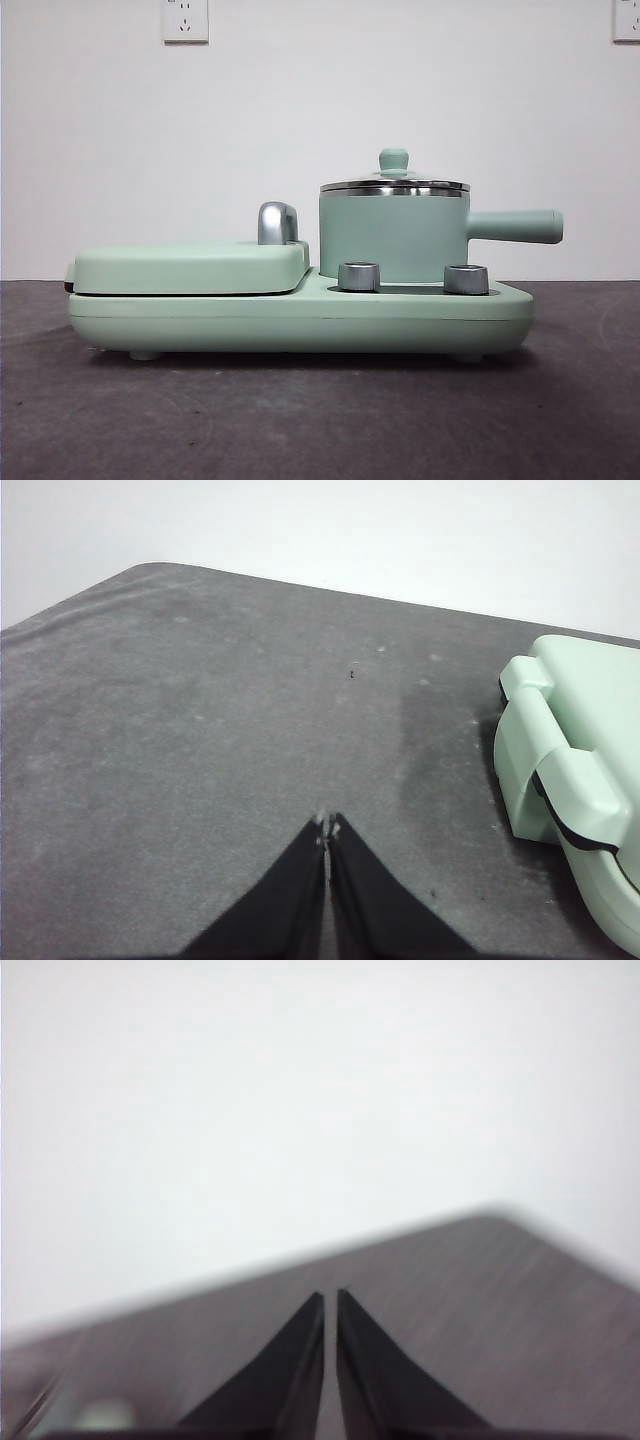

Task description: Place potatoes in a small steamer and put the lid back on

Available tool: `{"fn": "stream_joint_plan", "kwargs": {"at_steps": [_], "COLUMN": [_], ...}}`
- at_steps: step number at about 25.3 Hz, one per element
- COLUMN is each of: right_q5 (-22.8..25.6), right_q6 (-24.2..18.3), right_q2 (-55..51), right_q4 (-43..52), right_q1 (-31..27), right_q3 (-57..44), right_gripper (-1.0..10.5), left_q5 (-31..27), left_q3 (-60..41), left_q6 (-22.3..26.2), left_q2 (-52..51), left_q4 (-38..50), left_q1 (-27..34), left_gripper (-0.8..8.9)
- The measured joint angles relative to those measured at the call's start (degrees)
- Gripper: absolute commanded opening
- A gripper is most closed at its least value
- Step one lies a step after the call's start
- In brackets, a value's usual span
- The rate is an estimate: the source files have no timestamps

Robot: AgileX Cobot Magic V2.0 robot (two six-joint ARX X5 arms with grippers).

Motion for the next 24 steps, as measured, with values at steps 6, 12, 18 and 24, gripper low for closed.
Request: {"fn": "stream_joint_plan", "kwargs": {"at_steps": [6, 12, 18, 24], "right_q5": [8.31, 6.49, 1.22, -6.38], "right_q6": [-1.79, -1.97, -1.86, -2.12], "right_q2": [-9.29, -10.99, -10.97, -10.99], "right_q4": [6.99, 4.66, 1.2, -8.61], "right_q1": [-2.14, -3.89, -3.91, -3.91], "right_q3": [-8.9, -11.21, -15.52, -16.13], "right_gripper": [0.2, 0.2, 0.2, 0.2], "left_q5": [0.0, -0.02, -0.02, 0.0], "left_q3": [0.0, 0.0, 0.0, 0.0], "left_q6": [0.0, 0.0, 0.0, 0.0], "left_q2": [0.0, 0.0, 0.0, 0.0], "left_q4": [0.0, 0.02, 0.02, 0.02], "left_q1": [0.0, 0.0, 0.0, 0.0], "left_gripper": [0.06, 0.06, 0.06, 0.06]}}
